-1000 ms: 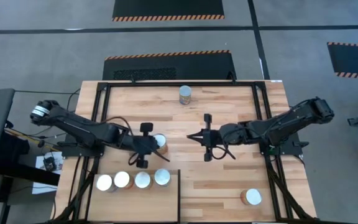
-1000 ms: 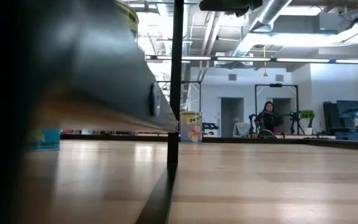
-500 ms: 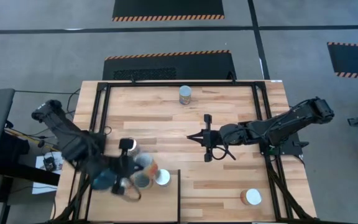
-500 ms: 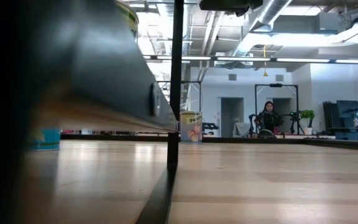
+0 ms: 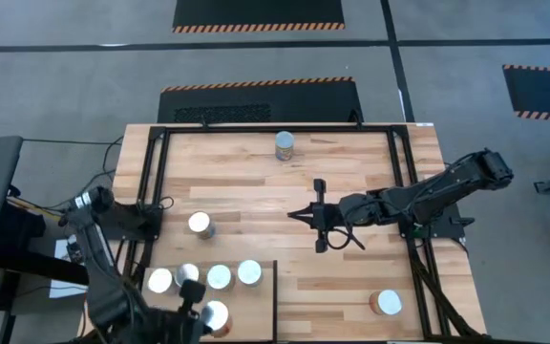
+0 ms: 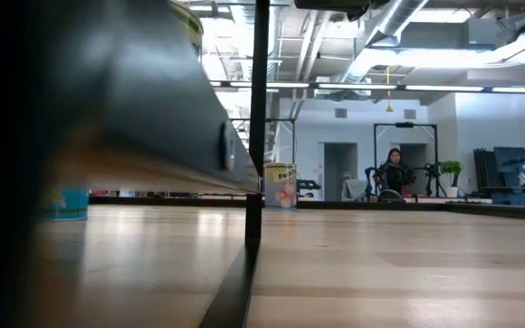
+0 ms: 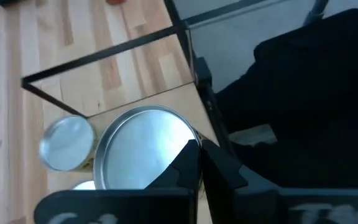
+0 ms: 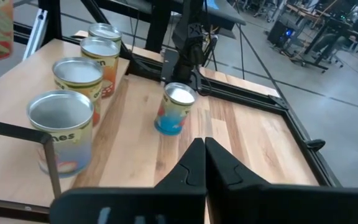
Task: Pick and place cans onto a shelf
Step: Put the canned green beans on the shelf
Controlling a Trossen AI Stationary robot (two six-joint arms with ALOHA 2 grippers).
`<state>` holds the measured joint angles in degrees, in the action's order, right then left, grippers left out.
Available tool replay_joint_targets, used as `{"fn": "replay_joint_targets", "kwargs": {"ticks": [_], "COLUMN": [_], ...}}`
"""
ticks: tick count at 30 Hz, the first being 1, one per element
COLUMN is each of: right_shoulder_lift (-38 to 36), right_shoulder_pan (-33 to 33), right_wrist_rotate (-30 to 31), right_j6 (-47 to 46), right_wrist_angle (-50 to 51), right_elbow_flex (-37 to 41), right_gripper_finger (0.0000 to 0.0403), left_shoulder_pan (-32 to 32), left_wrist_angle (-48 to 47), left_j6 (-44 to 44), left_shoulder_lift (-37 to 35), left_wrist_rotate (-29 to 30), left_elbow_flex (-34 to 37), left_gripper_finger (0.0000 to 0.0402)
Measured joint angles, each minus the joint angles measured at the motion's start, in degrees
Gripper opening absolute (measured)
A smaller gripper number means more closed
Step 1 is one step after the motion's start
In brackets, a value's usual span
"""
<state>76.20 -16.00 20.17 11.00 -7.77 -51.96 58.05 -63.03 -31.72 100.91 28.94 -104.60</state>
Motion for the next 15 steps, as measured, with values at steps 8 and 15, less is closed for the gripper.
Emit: {"fn": "replay_joint_targets", "kwargs": {"ticks": [8,15], "right_shoulder_lift": [0.0,0.0], "right_shoulder_pan": [-3.4,-6.6], "right_wrist_rotate": [3.9,5.9], "right_j6": [-0.1,-1.1], "right_wrist_angle": [-0.1,-0.5], "right_elbow_flex": [0.0,0.0], "right_gripper_finger": [0.0008,0.0008], "left_shoulder_pan": [2.0,2.4], "left_wrist_angle": [0.5,0.6], "left_j6": [-5.7,-11.1], "left_shoulder_lift": [6.5,11.3], "left_wrist_rotate": [4.0,5.1], "left_elbow_flex": [1.6,1.7], "left_gripper_finger": [0.0000,0.0000]}}
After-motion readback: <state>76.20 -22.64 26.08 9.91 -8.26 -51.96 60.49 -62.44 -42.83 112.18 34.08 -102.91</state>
